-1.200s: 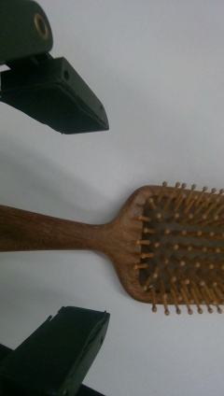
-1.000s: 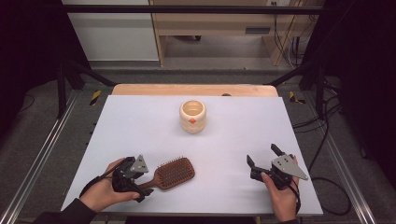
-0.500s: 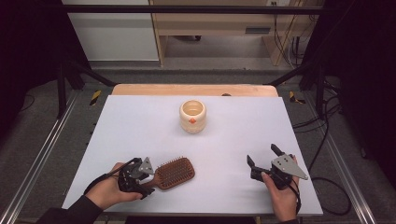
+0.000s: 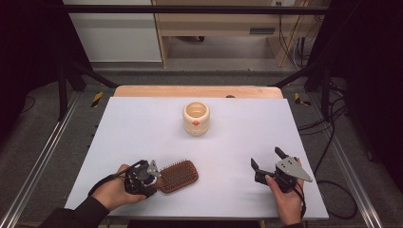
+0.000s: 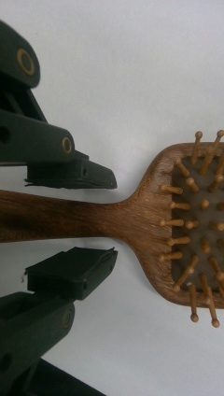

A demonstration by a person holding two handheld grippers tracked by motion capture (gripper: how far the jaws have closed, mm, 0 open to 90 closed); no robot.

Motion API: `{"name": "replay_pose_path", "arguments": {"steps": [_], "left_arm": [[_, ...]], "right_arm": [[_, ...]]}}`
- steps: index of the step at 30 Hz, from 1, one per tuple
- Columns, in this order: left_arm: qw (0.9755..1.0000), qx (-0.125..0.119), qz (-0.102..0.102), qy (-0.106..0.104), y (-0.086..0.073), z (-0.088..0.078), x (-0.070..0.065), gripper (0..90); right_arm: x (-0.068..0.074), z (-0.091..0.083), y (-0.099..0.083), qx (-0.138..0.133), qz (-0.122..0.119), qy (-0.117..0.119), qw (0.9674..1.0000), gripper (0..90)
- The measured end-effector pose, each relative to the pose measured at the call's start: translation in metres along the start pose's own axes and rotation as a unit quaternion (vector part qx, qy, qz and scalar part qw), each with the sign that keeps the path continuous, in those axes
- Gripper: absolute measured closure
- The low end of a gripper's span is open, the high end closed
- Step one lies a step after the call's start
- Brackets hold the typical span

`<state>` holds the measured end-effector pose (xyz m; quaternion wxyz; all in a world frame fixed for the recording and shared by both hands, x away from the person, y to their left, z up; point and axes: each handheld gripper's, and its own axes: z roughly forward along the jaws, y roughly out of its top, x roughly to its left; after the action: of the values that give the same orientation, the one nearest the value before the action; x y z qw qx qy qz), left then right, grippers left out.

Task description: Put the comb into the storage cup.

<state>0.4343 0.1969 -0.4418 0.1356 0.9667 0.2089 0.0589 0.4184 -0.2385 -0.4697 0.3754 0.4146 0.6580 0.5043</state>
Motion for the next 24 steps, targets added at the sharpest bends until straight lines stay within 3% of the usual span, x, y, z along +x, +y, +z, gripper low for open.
{"name": "replay_pose_path", "arguments": {"steps": [12, 20, 24], "left_arm": [[0.9999, 0.006, 0.013, -0.008, 0.003, 0.0051, 0.0001, 68.4], [0.9999, -0.006, -0.005, -0.009, 0.0003, 0.0064, 0.0002, 71.7], [0.9999, -0.013, -0.002, -0.002, -0.0018, 0.006, -0.0022, 72.6]], "right_arm": [[0.0013, 0.0007, -0.001, 0.005, 0.0, 0.006, 1.0, 6.4], [0.0014, -0.0003, -0.0003, 0.004, 0.003, 0.013, 0.9999, 8.9], [0.0023, 0.0001, -0.0004, 0.006, 0.002, 0.013, 0.9999, 8.9]]}}
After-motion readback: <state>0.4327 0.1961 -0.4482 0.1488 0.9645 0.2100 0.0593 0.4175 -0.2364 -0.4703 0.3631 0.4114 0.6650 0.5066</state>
